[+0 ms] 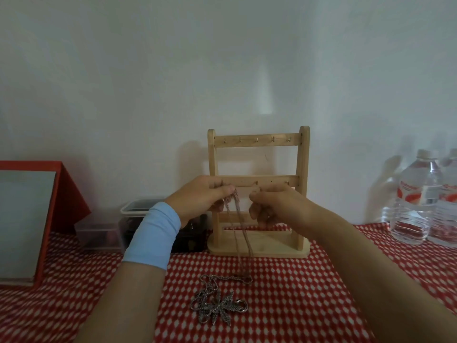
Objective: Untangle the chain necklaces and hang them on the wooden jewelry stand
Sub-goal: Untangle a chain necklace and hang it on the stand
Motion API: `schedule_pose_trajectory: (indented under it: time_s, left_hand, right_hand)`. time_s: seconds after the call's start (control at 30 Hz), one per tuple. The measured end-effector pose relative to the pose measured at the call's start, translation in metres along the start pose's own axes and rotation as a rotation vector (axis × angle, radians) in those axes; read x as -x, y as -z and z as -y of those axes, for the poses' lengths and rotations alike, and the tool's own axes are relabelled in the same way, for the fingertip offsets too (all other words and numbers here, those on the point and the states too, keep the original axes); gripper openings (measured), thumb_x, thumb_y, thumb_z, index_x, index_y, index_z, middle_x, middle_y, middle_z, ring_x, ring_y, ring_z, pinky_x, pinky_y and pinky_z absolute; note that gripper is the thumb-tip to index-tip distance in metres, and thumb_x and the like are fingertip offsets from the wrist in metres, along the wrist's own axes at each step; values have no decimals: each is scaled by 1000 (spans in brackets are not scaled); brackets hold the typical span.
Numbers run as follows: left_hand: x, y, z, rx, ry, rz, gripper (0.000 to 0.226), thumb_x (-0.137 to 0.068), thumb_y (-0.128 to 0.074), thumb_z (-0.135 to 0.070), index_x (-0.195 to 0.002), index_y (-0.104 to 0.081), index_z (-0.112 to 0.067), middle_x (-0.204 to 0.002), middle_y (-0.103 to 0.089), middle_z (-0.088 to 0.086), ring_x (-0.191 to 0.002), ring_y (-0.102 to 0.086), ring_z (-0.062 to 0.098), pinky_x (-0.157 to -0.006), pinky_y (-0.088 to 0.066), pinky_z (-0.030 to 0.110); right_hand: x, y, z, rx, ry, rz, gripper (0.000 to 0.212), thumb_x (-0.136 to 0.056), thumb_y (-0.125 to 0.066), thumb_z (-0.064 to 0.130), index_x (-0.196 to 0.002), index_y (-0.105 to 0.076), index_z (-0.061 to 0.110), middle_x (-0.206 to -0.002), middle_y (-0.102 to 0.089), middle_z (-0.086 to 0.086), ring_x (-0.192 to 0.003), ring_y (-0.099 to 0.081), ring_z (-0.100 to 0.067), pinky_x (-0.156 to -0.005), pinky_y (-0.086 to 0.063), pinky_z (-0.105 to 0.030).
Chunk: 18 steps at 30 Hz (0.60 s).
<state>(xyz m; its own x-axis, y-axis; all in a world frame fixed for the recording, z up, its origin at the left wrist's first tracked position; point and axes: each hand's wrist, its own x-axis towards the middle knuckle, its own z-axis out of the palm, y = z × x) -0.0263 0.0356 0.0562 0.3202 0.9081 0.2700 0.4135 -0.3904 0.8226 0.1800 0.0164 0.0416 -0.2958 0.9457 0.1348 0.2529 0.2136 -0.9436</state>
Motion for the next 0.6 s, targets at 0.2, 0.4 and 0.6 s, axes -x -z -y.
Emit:
schedule_pose_trajectory:
  time_s: [0.2, 0.4, 0.6]
  left_hand:
    - [-2, -4, -1, -38, -42, -32, 25, -92, -62, -35, -95, -76, -14, -92, -76, 9, -94, -70, 31, -93, -55, 44]
    - [-4, -9, -3, -23, -62, -43, 22, -87, -68, -35, -85, -76, -15, -82, -77, 4, -81, -72, 21, -77, -56, 25]
    - [-3, -8, 0, -94, 0, 29, 30, -78, -73, -47, -86, -78, -18, -86, -77, 1, -89, -71, 22, -86, -56, 34]
  right_hand:
    - [2, -1, 1, 16, 153, -57, 21, -97, -67, 31, -104, -76, 13, -92, -78, -1, -69, -66, -17, -68, -56, -31]
    - [2, 1, -2, 22, 175, -41, 17, -88, -77, 23, -99, -80, 12, -86, -78, -1, -67, -64, -15, -74, -59, -35]
    - [1, 5, -1, 108, 148, -58, 11, -86, -80, 15, -94, -80, 8, -93, -78, -12, -78, -65, -23, -72, -60, -32]
